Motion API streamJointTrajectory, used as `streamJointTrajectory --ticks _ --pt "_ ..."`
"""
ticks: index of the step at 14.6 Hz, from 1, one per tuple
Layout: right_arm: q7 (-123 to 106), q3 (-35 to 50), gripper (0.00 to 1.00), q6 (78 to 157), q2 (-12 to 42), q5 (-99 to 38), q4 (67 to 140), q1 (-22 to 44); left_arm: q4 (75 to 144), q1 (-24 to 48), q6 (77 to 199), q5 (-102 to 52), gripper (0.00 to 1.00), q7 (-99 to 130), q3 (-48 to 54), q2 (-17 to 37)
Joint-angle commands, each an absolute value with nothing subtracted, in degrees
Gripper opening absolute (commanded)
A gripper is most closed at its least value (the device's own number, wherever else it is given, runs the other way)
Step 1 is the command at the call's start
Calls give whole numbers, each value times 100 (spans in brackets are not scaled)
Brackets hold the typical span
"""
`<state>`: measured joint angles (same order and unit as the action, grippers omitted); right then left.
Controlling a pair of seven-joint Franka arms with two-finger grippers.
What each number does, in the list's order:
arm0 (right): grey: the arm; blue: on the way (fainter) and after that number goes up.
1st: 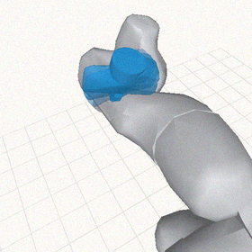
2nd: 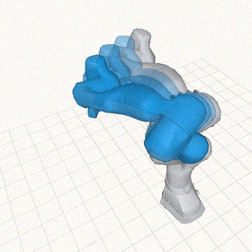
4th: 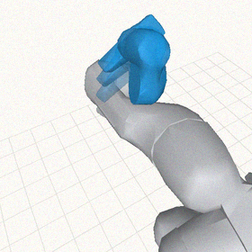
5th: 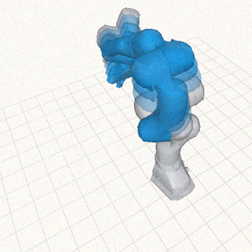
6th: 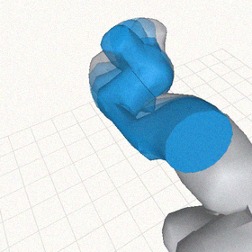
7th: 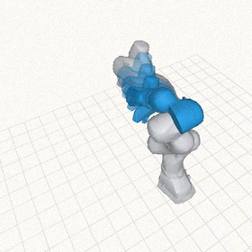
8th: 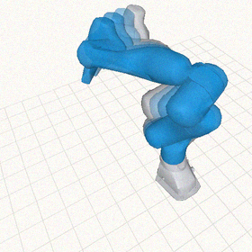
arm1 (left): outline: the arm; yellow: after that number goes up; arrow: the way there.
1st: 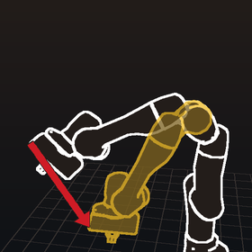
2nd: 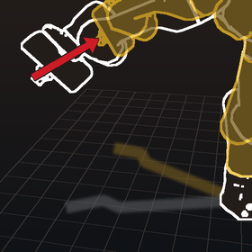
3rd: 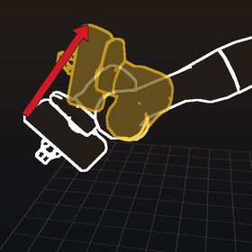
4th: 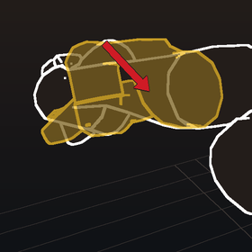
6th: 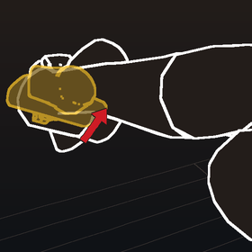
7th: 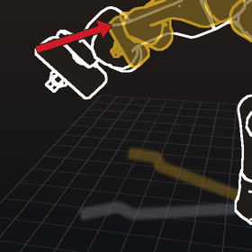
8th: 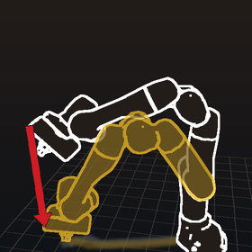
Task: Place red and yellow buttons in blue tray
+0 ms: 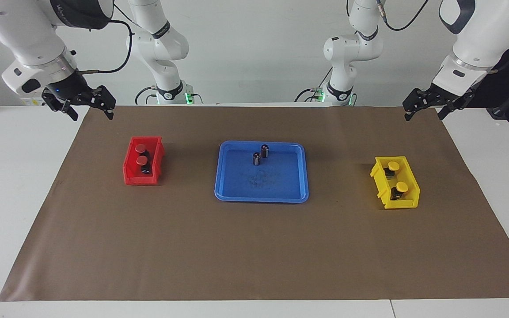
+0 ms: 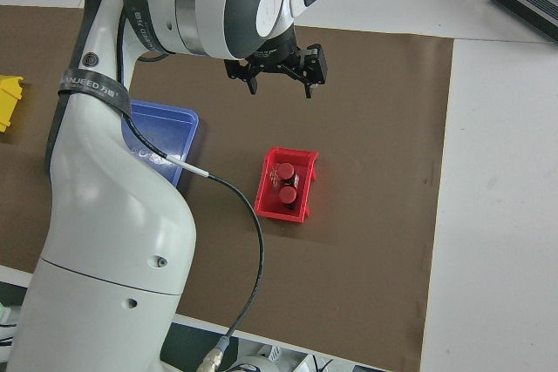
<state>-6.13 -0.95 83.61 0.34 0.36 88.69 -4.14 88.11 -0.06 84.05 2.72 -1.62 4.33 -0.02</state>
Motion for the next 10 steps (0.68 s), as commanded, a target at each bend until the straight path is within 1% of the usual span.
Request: streamJointTrajectory --ticks 1,10 --pt "-536 -79 100 8341 -62 18 8947 -457 8982 -61 8367 193 100 -202 431 -176" --pt "-536 -79 100 8323 -105 18 9026 -457 8982 -62 8358 193 100 -202 431 -176"
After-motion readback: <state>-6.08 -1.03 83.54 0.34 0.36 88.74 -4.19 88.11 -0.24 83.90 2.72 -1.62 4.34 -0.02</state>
